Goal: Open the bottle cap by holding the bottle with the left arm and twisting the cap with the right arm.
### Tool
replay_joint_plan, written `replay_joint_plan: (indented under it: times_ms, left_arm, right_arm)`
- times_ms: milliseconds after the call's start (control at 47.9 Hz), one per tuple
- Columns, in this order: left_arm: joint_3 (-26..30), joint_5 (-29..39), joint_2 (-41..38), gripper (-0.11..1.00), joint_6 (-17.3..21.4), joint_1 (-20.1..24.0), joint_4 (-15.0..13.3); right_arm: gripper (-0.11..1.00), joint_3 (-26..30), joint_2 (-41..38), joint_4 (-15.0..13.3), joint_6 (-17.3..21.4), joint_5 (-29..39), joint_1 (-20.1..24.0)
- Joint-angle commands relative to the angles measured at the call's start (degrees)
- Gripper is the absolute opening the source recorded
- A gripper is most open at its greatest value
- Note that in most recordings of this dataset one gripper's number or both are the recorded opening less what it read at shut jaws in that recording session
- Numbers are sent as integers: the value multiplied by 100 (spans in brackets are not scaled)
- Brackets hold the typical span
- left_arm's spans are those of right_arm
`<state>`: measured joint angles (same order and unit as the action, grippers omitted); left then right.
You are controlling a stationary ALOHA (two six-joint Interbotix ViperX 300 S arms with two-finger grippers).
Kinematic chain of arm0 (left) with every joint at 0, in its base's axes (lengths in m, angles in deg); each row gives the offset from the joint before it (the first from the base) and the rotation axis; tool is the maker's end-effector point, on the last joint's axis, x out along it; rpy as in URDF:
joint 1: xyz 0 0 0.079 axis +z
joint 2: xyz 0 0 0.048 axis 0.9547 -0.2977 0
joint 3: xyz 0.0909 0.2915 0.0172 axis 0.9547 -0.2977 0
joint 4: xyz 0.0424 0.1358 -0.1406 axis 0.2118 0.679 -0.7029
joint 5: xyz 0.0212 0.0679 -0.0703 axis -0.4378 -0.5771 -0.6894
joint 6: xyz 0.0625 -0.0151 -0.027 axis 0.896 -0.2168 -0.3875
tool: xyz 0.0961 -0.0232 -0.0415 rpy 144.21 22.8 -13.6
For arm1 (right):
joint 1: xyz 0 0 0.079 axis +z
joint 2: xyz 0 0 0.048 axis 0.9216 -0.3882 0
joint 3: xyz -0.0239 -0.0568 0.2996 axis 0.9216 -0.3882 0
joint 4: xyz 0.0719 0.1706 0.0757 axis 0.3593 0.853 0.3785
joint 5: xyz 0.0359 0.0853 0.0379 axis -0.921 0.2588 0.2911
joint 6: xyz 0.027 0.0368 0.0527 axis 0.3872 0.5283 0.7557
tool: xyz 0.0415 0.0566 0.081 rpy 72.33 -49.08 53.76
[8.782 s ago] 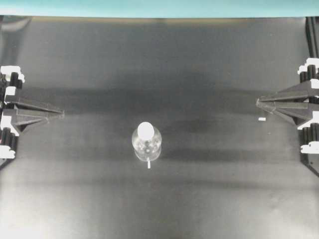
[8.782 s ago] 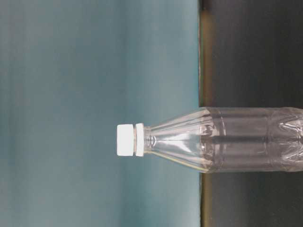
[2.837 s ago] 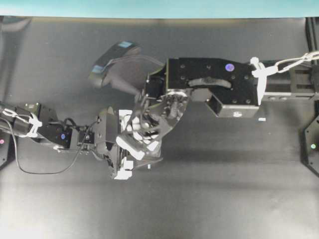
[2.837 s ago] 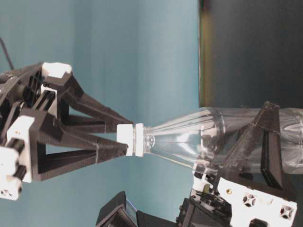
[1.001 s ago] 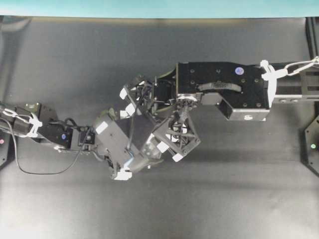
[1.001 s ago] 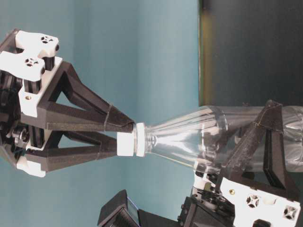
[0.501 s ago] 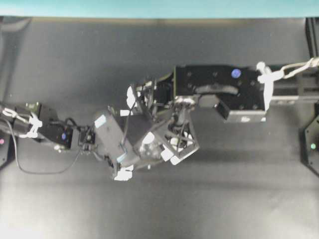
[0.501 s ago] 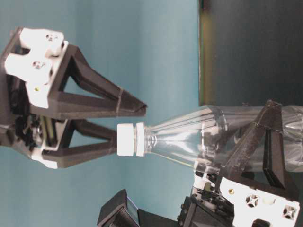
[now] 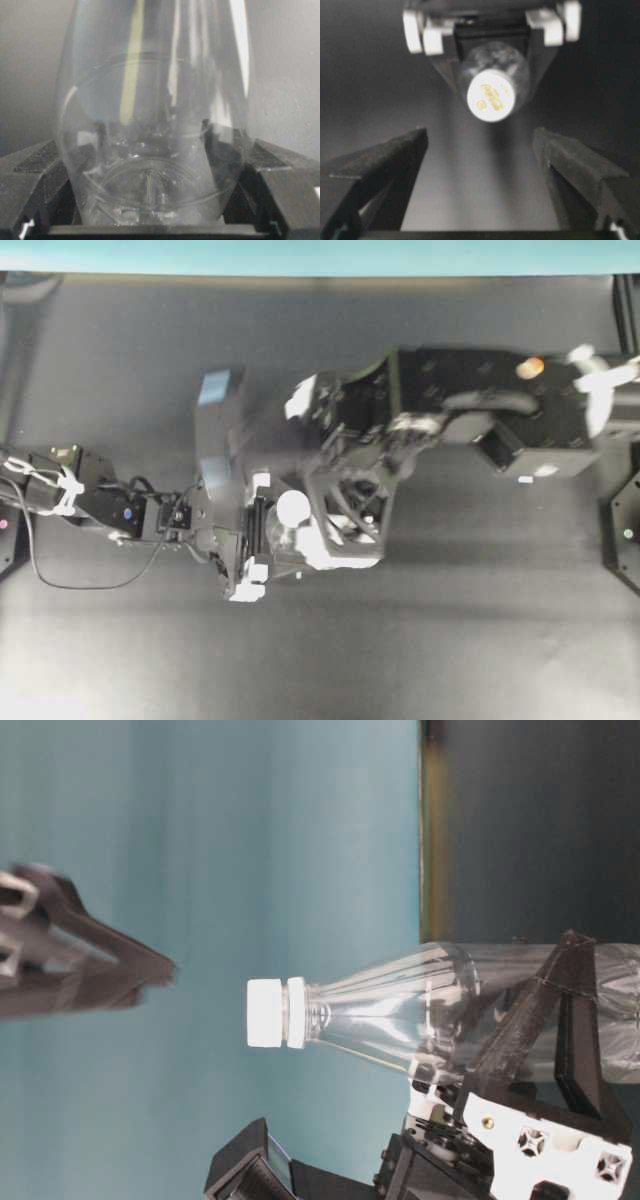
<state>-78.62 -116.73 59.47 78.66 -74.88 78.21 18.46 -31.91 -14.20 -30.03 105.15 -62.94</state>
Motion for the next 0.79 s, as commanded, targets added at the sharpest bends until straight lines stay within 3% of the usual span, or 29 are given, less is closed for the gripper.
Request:
replay_joint_plan:
  times_ms: [0,146,271,480,772]
  left_arm:
    - [26,35,-9,79,-26,-26,9]
    - [35,53,-9,79,-35,-35,18]
    - [35,53,-9,79,-44,-35,18]
    - [35,53,-9,79,-44,-53,18]
    - [18,53,-9,79,-44,-53,18]
  right_arm:
    - [81,431,-18,-9,1160,264,-18]
    - [81,747,-308,-18,2602,562,-26]
    - [80,800,-422,-18,3208,536,-9]
    - [80,809,-633,-18,3674,439,9]
    - [80,589,-853,-97,3709,396,44]
